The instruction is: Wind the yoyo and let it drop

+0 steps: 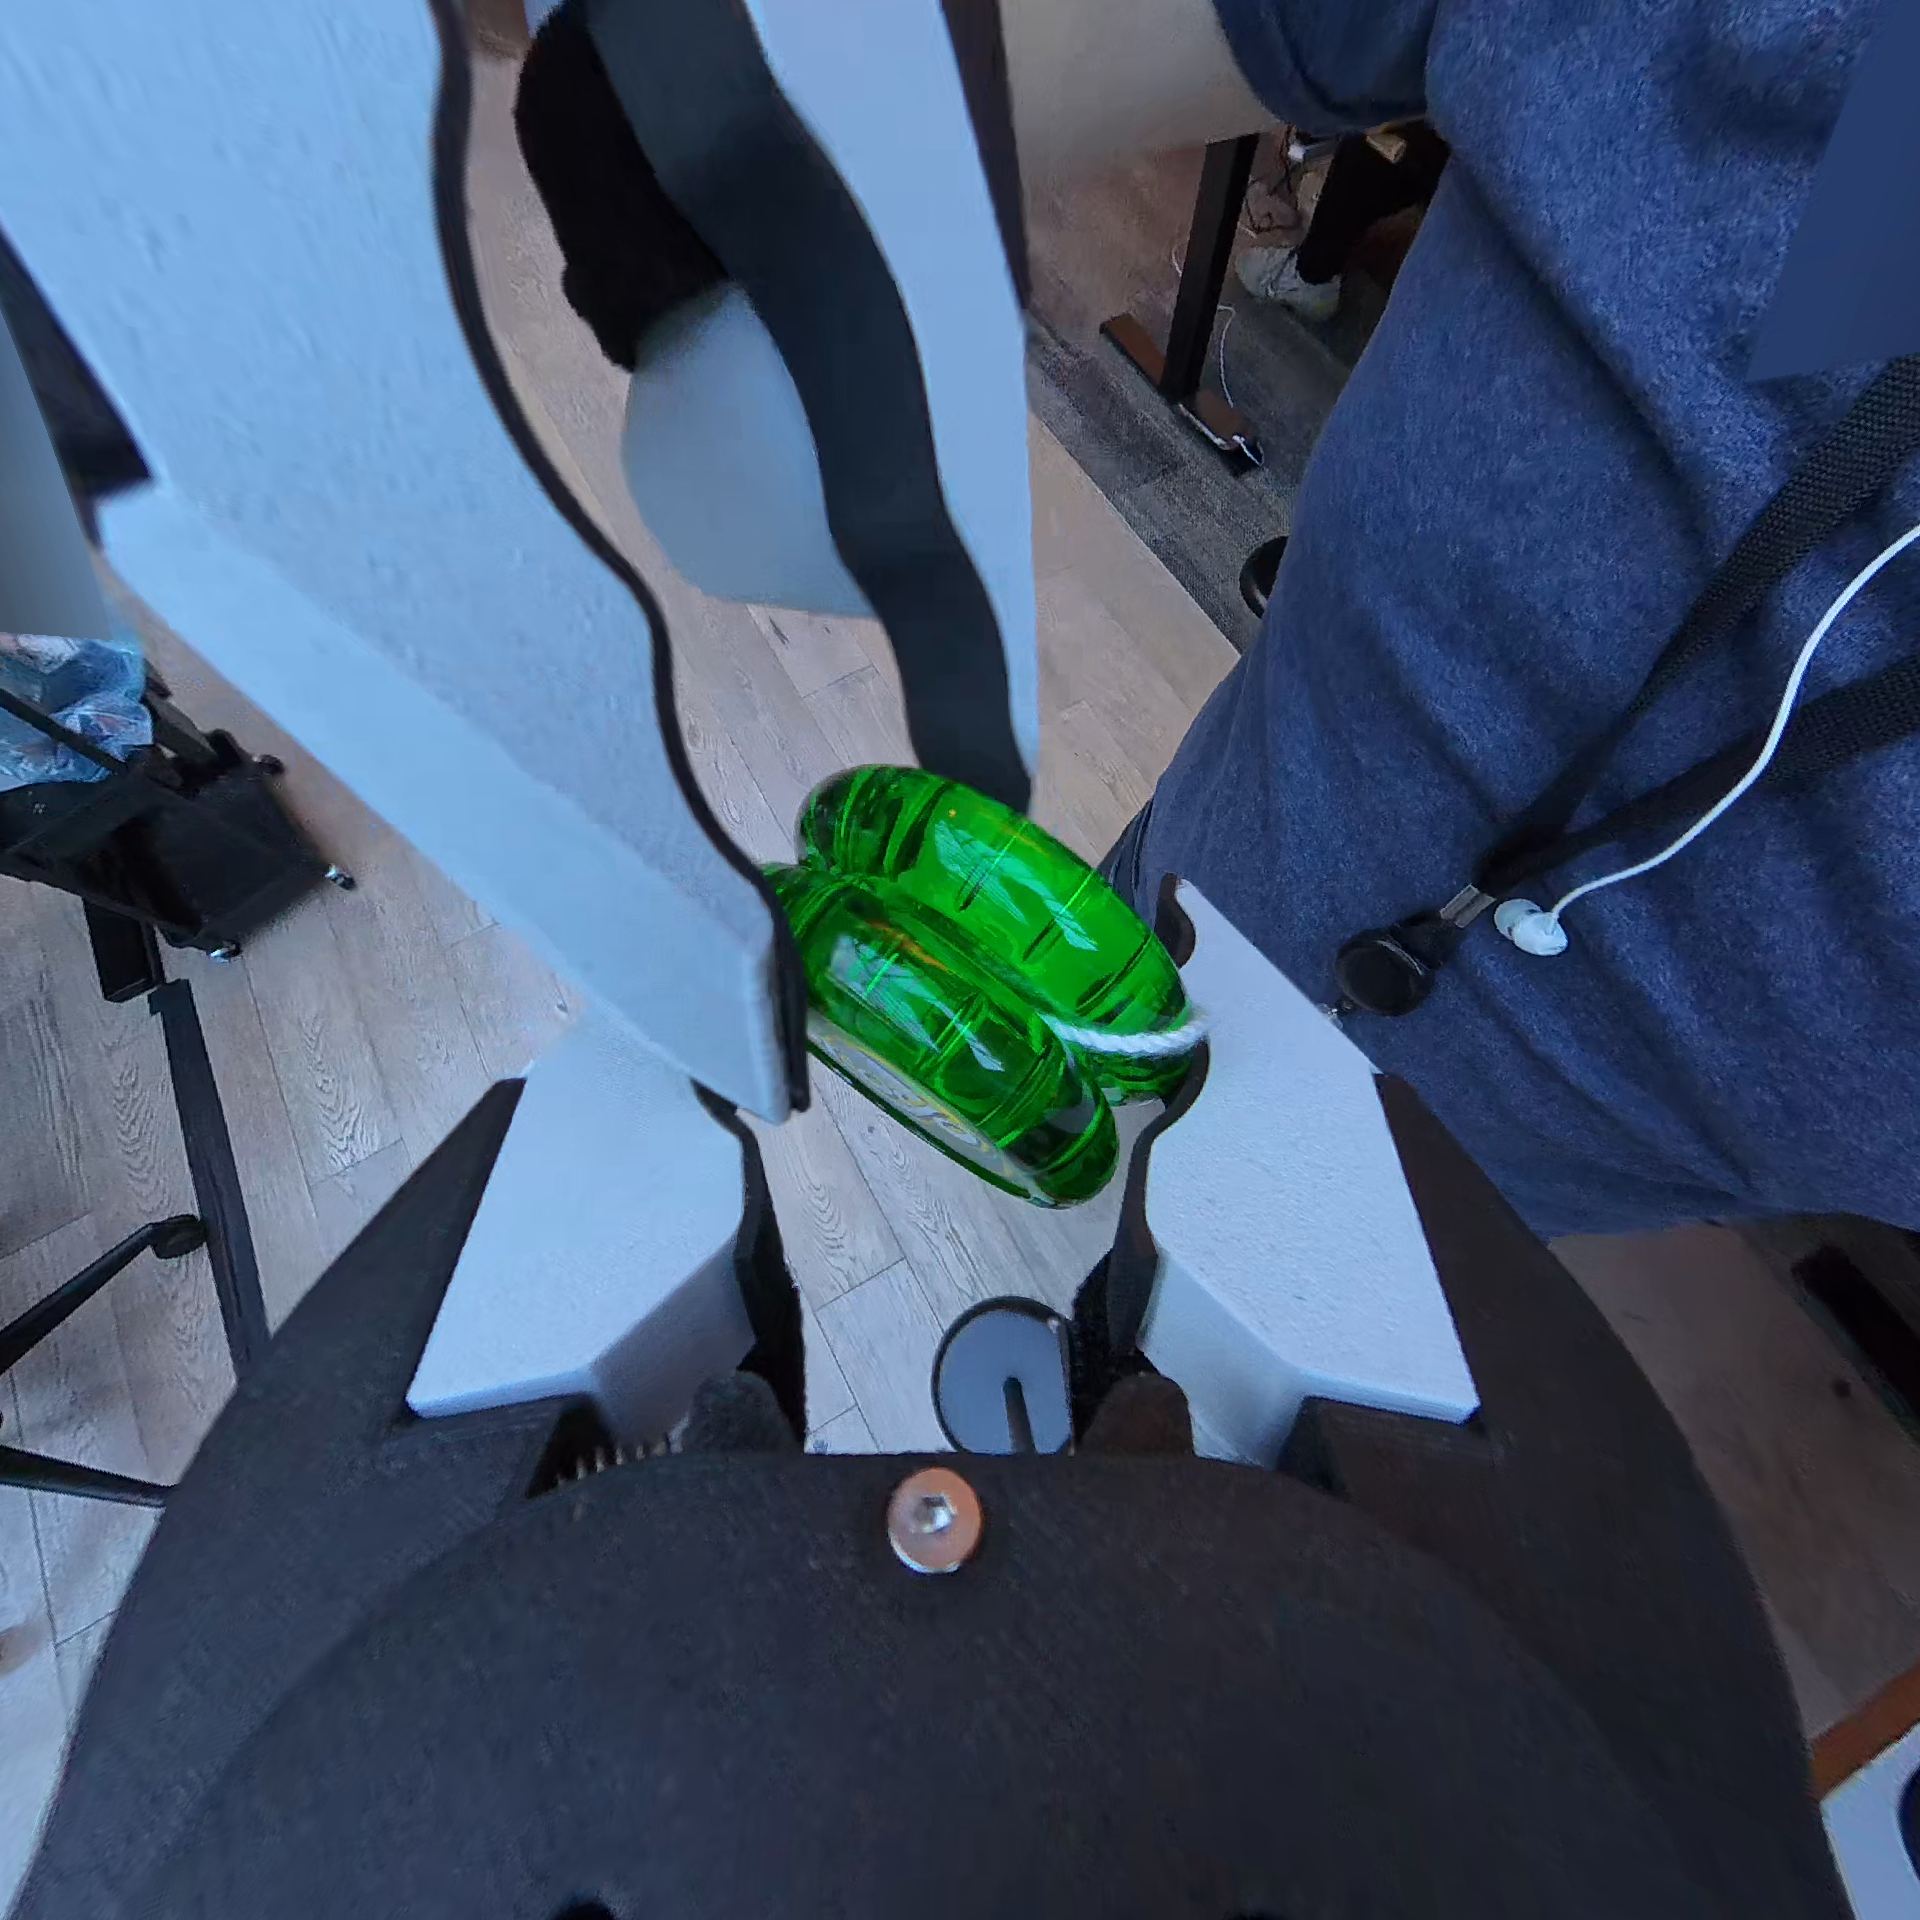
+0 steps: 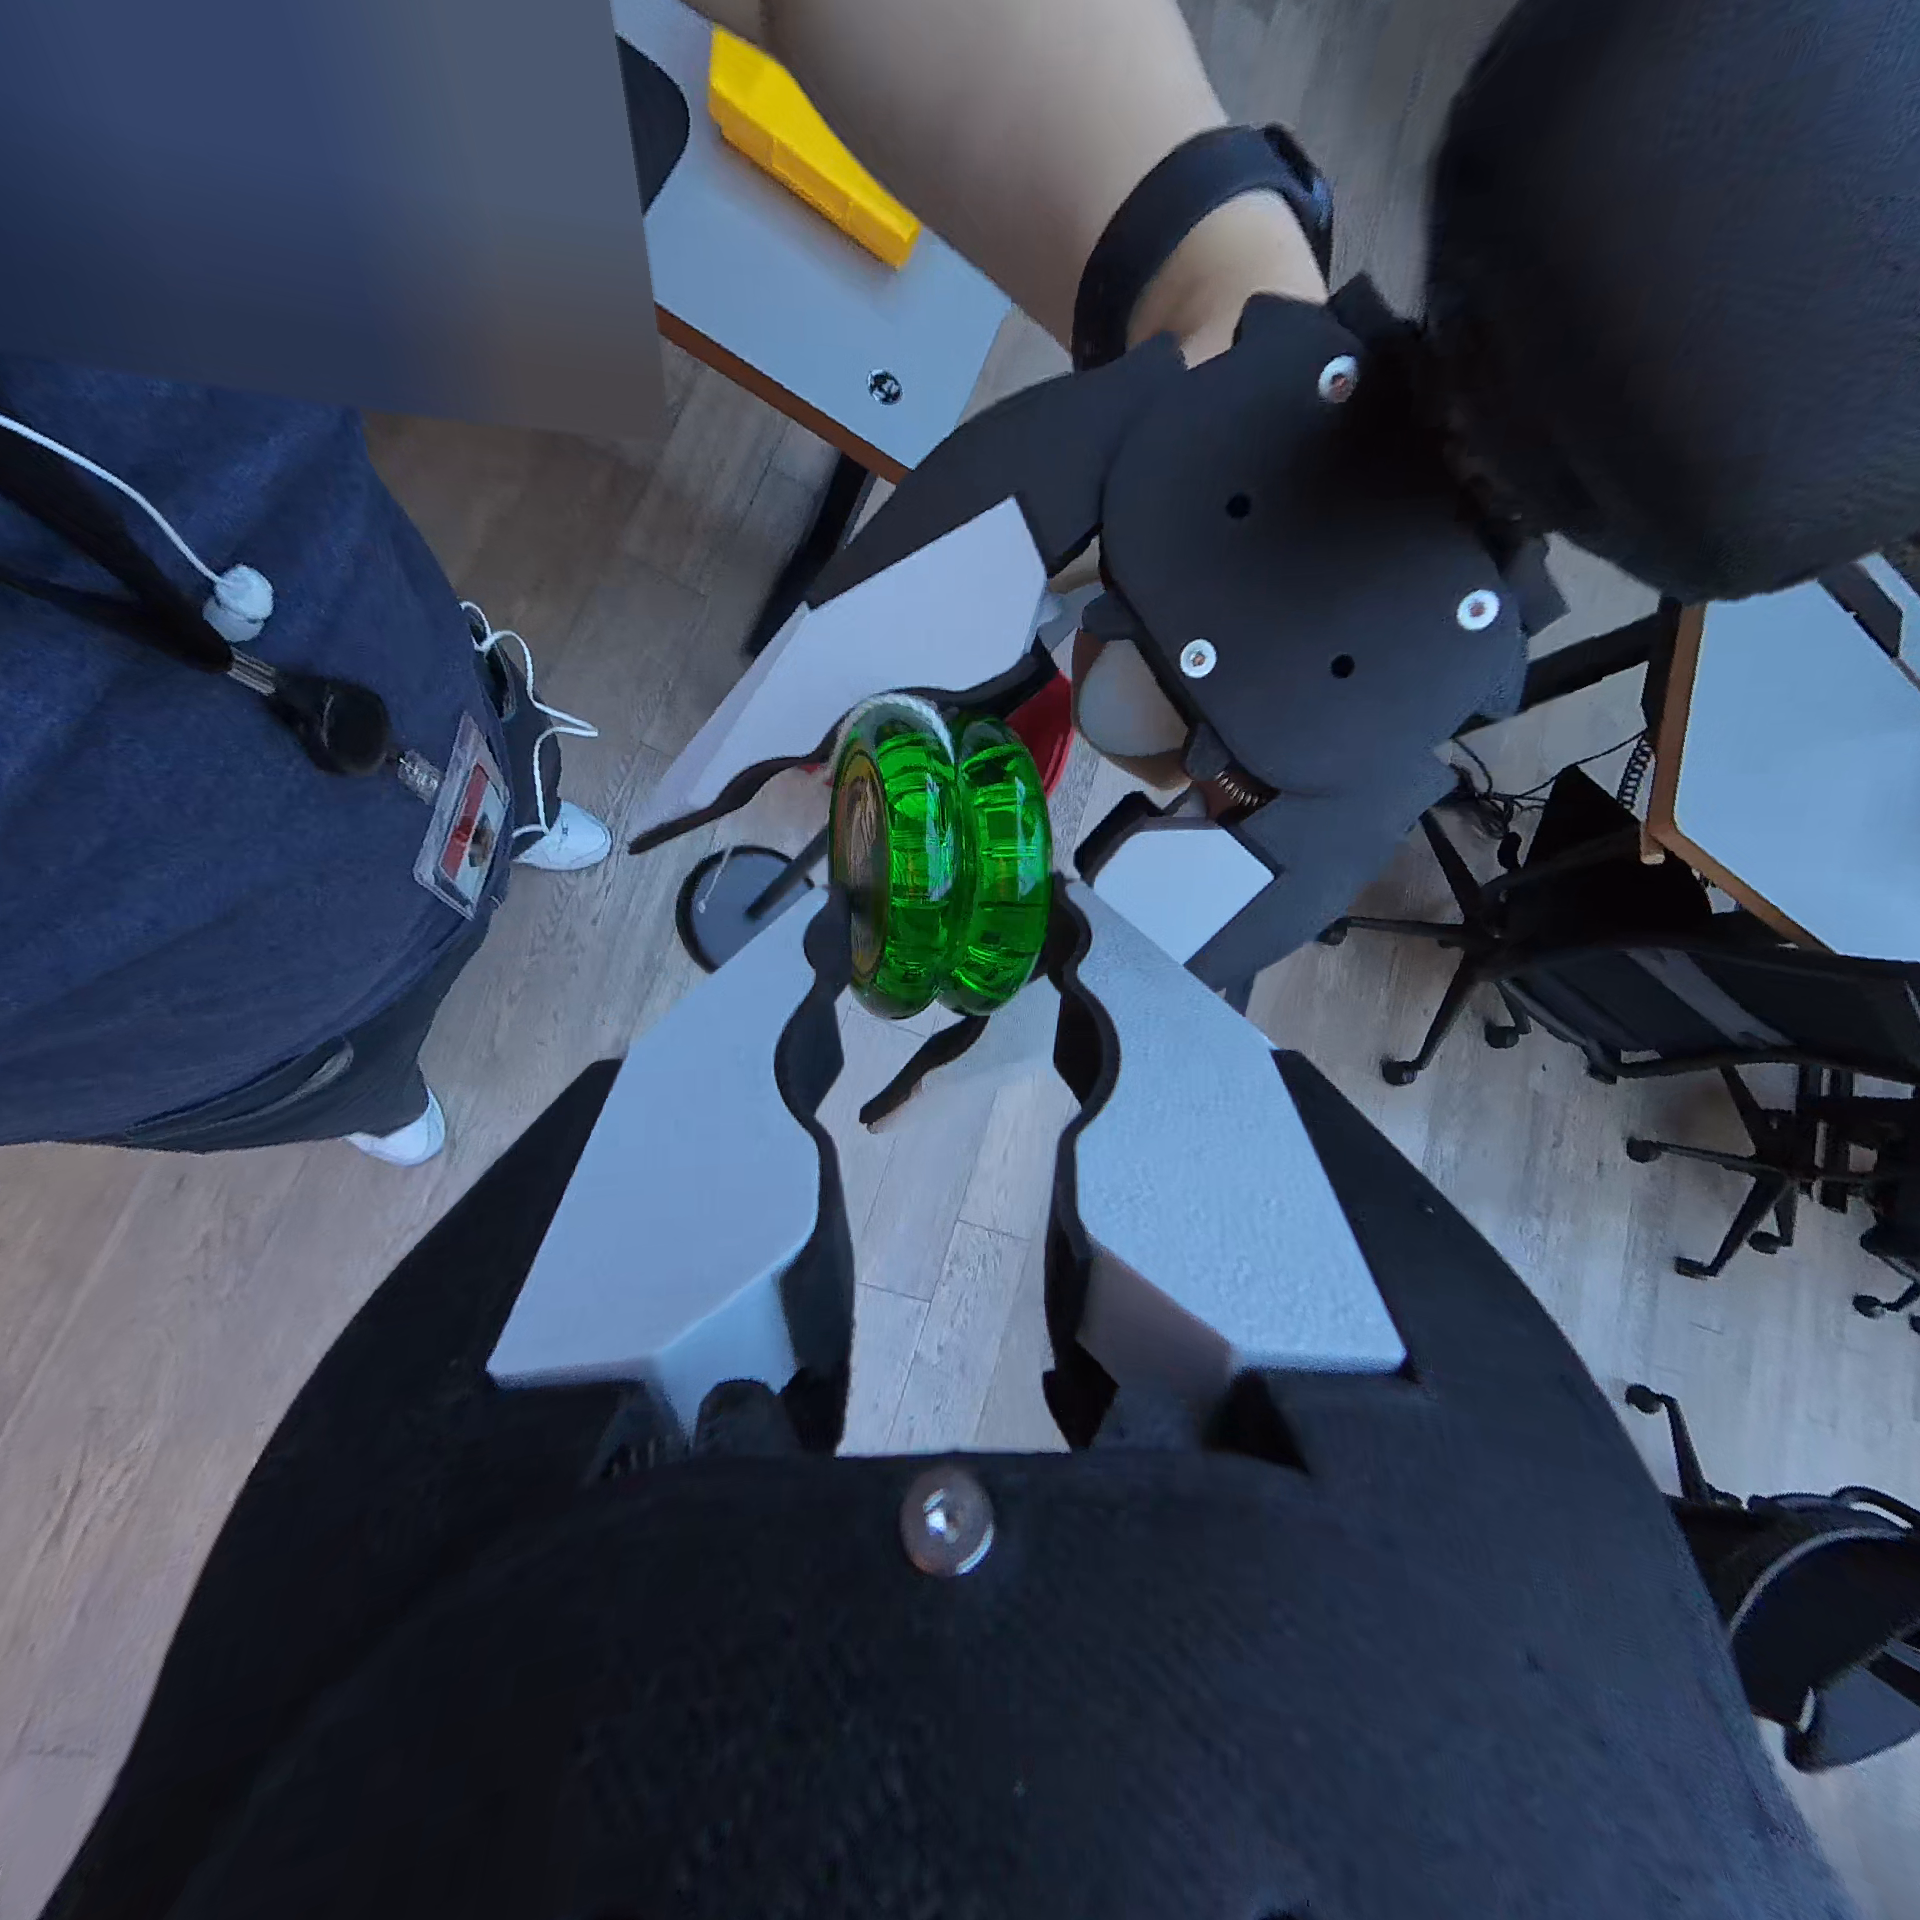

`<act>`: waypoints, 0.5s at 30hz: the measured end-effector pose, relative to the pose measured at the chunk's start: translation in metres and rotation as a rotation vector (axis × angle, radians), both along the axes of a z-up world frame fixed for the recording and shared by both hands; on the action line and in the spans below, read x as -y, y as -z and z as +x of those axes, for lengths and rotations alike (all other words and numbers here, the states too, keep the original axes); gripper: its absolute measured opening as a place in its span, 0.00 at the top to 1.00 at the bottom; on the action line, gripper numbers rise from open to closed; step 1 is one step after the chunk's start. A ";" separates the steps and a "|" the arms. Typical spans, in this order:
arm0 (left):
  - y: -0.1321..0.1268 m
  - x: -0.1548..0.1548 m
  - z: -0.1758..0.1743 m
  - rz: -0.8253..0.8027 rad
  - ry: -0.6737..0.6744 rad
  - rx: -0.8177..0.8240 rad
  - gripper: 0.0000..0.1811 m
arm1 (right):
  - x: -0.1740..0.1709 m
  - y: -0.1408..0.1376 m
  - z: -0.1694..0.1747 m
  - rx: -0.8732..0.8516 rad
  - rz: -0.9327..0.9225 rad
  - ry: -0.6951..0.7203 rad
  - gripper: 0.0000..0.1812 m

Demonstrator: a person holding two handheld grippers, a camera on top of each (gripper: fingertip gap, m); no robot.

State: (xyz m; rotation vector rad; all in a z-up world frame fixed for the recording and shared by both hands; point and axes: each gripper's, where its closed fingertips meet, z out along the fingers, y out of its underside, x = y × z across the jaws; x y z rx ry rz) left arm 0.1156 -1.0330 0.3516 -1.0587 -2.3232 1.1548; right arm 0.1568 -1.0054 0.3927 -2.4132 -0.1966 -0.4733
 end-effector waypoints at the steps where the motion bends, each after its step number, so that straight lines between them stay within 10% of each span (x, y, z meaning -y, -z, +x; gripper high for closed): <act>1: 0.001 -0.001 0.000 0.017 0.001 0.010 0.58 | -0.001 0.001 0.000 0.005 0.002 -0.006 0.80; 8: -0.018 -0.006 -0.007 0.048 -0.036 -0.133 0.58 | -0.005 -0.017 -0.004 0.011 0.250 0.026 0.83; 15: -0.065 0.002 0.026 -0.300 -0.333 -0.345 0.56 | 0.022 -0.047 0.005 -0.050 0.676 0.212 0.83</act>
